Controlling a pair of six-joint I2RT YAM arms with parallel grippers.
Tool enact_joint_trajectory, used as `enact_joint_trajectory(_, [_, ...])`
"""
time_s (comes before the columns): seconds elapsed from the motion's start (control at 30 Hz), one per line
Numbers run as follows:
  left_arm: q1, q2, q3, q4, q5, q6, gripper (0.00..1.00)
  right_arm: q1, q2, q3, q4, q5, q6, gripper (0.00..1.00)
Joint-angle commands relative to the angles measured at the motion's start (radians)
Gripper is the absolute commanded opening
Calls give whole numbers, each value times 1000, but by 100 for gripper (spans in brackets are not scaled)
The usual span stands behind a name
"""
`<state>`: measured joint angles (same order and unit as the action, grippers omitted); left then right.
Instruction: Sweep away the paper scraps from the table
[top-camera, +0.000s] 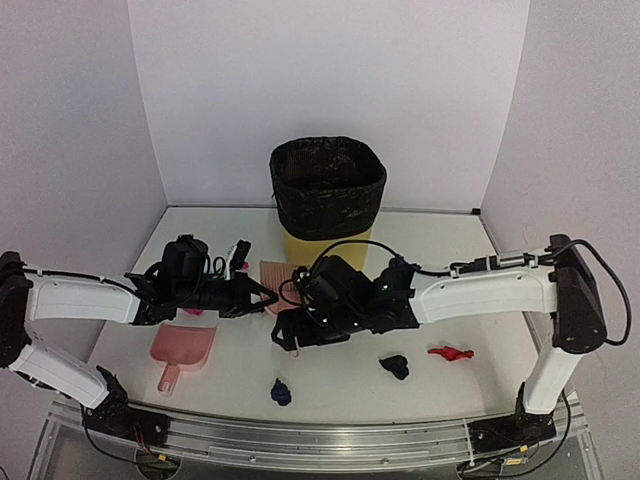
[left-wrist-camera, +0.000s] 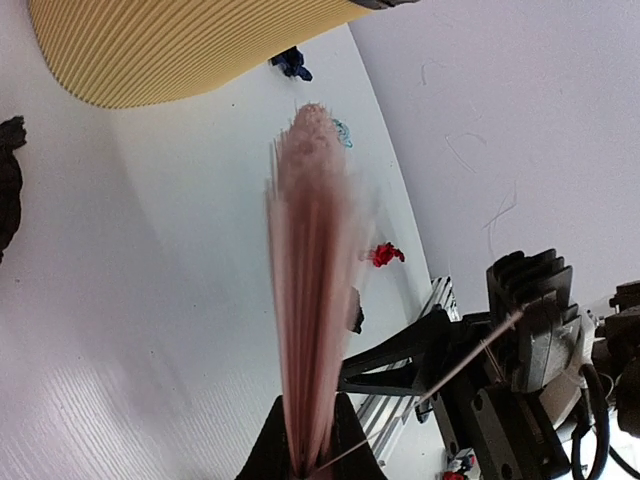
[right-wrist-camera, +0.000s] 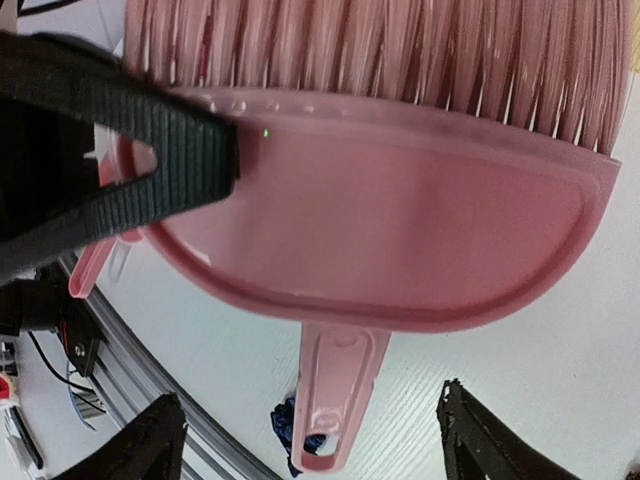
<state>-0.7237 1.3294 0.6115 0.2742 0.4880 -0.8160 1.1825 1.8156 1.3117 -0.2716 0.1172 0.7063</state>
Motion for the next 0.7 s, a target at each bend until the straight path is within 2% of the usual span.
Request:
enact_joint_trajectory(0.0, [4, -57, 97, -95, 129, 210, 0, -41, -187, -116, 8, -86, -97, 92])
enact_joint_trajectory(0.17, [7, -34, 150, -63, 387, 253, 0, -113, -314, -220, 9, -246, -162, 91])
enact_joint_trajectory(0.3, [7, -17, 195, -51, 534, 248, 0, -128, -378, -245, 28, -303, -203, 91])
enact_joint_trajectory(0.43, [6, -21, 231, -65, 593, 241, 0, -133, -412, -269, 102, -341, -208, 88])
enact_joint_trajectory(0.67, [6, 19, 253, -66, 650, 223, 0, -133, -409, -282, 316, -469, -166, 76])
